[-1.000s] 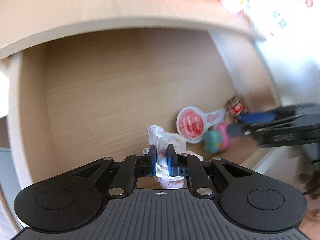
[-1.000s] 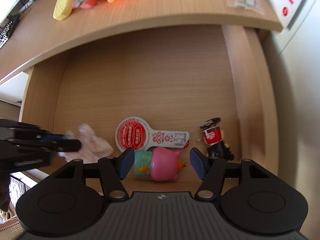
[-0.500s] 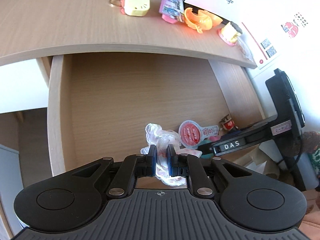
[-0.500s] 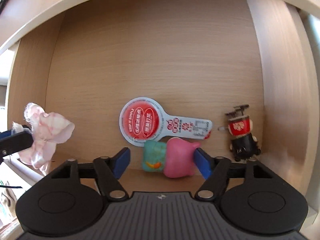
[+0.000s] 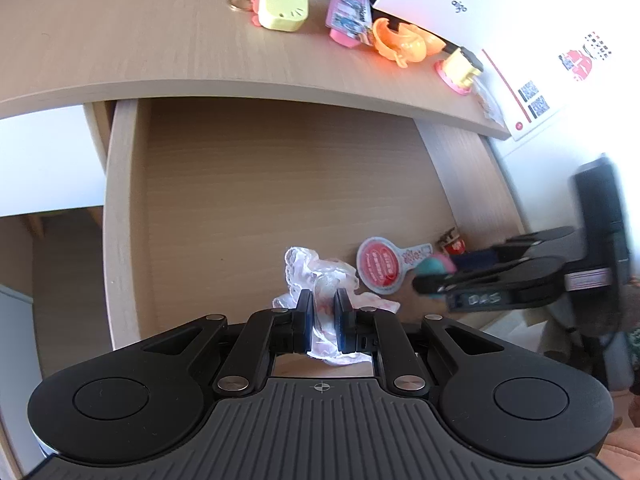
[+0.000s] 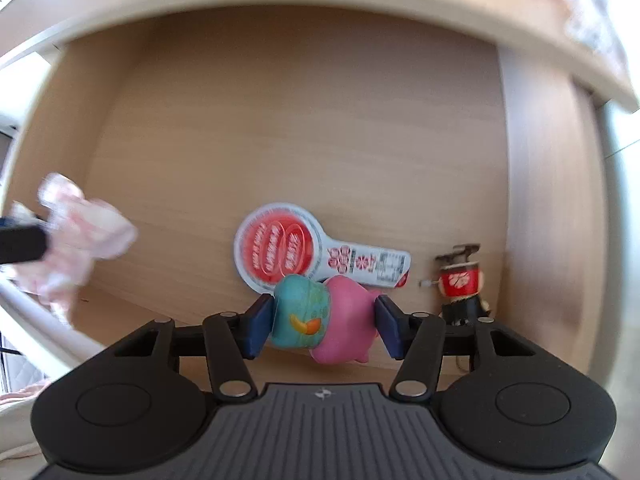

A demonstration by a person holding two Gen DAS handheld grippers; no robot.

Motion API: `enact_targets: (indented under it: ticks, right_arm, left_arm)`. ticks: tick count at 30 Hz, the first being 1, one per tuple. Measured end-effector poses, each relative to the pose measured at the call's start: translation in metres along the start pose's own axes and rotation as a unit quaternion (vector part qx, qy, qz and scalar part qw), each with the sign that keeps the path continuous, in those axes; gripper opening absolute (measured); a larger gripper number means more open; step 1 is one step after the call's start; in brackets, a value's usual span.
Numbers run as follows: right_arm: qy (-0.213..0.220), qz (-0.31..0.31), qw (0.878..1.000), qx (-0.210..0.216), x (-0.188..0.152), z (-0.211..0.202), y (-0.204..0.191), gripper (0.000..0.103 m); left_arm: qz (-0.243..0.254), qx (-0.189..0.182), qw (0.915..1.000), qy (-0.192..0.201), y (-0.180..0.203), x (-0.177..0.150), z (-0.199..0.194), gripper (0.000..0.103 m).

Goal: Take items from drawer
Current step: 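Place the tissue on the desktop with the left tool while the right tool lifts the toys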

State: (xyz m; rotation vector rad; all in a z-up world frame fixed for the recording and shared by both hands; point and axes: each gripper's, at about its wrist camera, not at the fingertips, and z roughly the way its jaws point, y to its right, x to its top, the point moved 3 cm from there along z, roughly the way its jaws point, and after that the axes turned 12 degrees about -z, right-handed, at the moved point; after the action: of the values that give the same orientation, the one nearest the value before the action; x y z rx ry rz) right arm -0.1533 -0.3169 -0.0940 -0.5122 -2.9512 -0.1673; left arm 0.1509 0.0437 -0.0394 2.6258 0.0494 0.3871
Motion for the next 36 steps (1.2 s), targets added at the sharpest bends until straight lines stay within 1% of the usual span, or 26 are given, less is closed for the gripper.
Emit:
enact_targets:
  ticks: [4, 7, 9, 13, 15, 18, 20, 22, 25, 26, 28, 30, 32, 33, 34, 35, 36]
  right_arm:
    - [0.062, 0.021, 0.998, 0.001, -0.003, -0.037, 0.002, 0.054]
    - [0.119, 0.045, 0.992, 0.000, -0.004, -0.073, 0.009, 0.054]
    - [0.158, 0.056, 0.986, -0.006, -0.002, -0.099, 0.016, 0.054]
    - [0.232, 0.066, 0.970, -0.035, 0.005, -0.159, 0.027, 0.054]
    - [0.262, 0.074, 0.961, -0.045, 0.009, -0.178, 0.037, 0.054]
    - [0.297, 0.080, 0.949, -0.067, 0.011, -0.201, 0.047, 0.054]
    - [0.311, 0.078, 0.943, -0.088, 0.012, -0.209, 0.053, 0.054]
    - [0.315, 0.079, 0.941, -0.101, 0.017, -0.213, 0.060, 0.054]
    - [0.313, 0.089, 0.942, -0.088, 0.017, -0.209, 0.068, 0.054]
    - [0.311, 0.090, 0.942, -0.086, 0.018, -0.200, 0.067, 0.054]
    - [0.306, 0.091, 0.944, -0.083, 0.013, -0.194, 0.069, 0.054]
    - [0.301, 0.092, 0.946, -0.080, 0.011, -0.192, 0.071, 0.054]
    - [0.296, 0.093, 0.948, -0.078, 0.010, -0.186, 0.072, 0.054]
    - [0.293, 0.093, 0.948, -0.077, 0.011, -0.183, 0.073, 0.054]
    - [0.291, 0.092, 0.949, -0.077, 0.011, -0.181, 0.074, 0.054]
    - [0.289, 0.091, 0.950, -0.078, 0.011, -0.179, 0.075, 0.054]
    - [0.288, 0.091, 0.950, -0.081, 0.011, -0.178, 0.077, 0.054]
  left_arm:
    - [0.003, -0.003, 1.0000, 0.006, 0.004, 0.000, -0.002, 0.013]
    - [0.005, -0.006, 0.9996, 0.025, 0.010, 0.008, -0.009, 0.013]
    - [0.011, -0.010, 0.9988, 0.047, 0.015, 0.017, -0.017, 0.013]
    - [0.025, -0.024, 0.9947, 0.097, 0.028, 0.041, -0.037, 0.013]
    - [0.033, -0.026, 0.9917, 0.121, 0.035, 0.055, -0.045, 0.013]
    - [0.038, -0.031, 0.9872, 0.152, 0.047, 0.078, -0.055, 0.013]
    - [0.043, -0.032, 0.9841, 0.169, 0.053, 0.096, -0.058, 0.013]
    - [0.050, -0.029, 0.9803, 0.189, 0.061, 0.116, -0.060, 0.013]
    - [0.060, -0.024, 0.9740, 0.217, 0.071, 0.151, -0.056, 0.013]
    - [0.062, -0.025, 0.9726, 0.223, 0.075, 0.163, -0.054, 0.013]
    - [0.058, -0.028, 0.9713, 0.229, 0.077, 0.185, -0.045, 0.013]
    - [0.047, -0.018, 0.9707, 0.235, 0.075, 0.207, -0.029, 0.013]
    - [0.034, -0.006, 0.9719, 0.233, 0.067, 0.224, -0.011, 0.013]
    - [0.028, 0.002, 0.9743, 0.223, 0.062, 0.230, 0.000, 0.014]
    - [0.023, 0.013, 0.9776, 0.209, 0.057, 0.236, 0.010, 0.014]
    - [0.018, 0.029, 0.9810, 0.191, 0.054, 0.238, 0.020, 0.018]
    - [0.016, 0.043, 0.9839, 0.173, 0.052, 0.241, 0.029, 0.019]
